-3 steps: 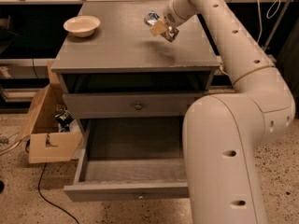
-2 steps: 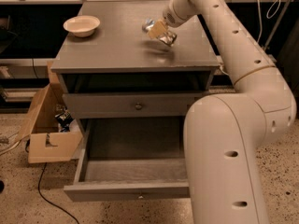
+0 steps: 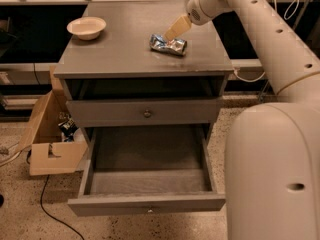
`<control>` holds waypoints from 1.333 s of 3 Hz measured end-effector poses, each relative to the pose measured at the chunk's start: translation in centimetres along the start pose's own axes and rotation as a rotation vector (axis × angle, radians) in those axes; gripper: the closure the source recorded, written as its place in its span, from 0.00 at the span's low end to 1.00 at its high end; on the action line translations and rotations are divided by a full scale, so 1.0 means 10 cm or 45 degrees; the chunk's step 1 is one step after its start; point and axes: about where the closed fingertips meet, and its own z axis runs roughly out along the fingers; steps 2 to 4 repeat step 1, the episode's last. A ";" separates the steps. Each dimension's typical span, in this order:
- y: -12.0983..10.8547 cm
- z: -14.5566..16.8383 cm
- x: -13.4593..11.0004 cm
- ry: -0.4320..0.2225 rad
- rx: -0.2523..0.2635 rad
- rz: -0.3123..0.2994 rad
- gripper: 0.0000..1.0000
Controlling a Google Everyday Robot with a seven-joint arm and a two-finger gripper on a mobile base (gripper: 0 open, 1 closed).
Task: Pick redbull can from middle drawer and place on counter
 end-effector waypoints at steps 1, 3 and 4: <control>-0.13 -1.00 -0.06 -0.150 0.157 0.062 0.00; -0.13 -1.00 -0.06 -0.150 0.157 0.062 0.00; -0.13 -1.00 -0.06 -0.150 0.157 0.062 0.00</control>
Offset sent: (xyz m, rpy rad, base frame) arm 0.0000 0.0000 0.0000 0.0000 0.0000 0.0000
